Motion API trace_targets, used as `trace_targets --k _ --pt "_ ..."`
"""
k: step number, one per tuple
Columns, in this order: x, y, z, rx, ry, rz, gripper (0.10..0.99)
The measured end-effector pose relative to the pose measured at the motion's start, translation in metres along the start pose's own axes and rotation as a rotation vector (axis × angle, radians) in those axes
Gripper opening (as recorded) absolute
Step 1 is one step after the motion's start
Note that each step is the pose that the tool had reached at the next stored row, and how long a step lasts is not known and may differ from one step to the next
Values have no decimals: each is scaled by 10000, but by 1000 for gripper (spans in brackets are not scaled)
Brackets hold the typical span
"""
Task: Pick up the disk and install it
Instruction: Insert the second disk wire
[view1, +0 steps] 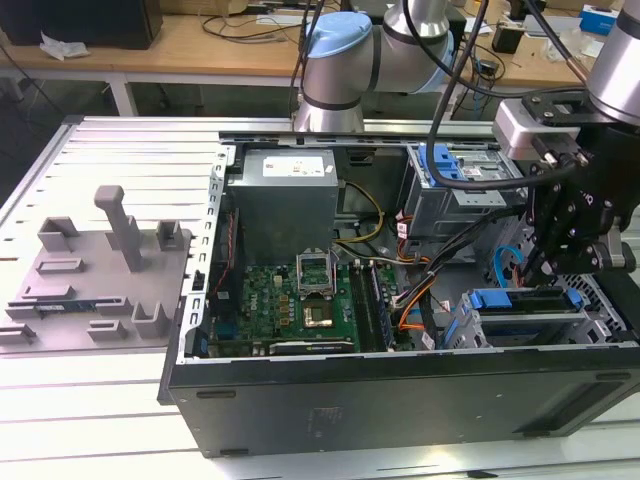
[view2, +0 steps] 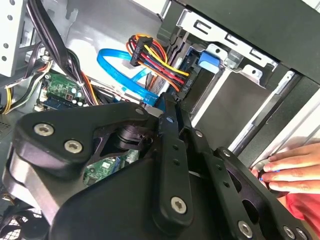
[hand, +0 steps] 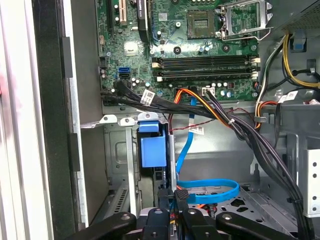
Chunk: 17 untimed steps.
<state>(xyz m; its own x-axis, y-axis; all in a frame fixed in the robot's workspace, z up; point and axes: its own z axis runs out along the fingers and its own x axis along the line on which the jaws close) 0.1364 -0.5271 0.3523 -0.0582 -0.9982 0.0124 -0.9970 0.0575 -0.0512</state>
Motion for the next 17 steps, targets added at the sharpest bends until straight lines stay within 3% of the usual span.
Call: trace_targets --k 17 --pt "44 -8 8 0 0 0 165"
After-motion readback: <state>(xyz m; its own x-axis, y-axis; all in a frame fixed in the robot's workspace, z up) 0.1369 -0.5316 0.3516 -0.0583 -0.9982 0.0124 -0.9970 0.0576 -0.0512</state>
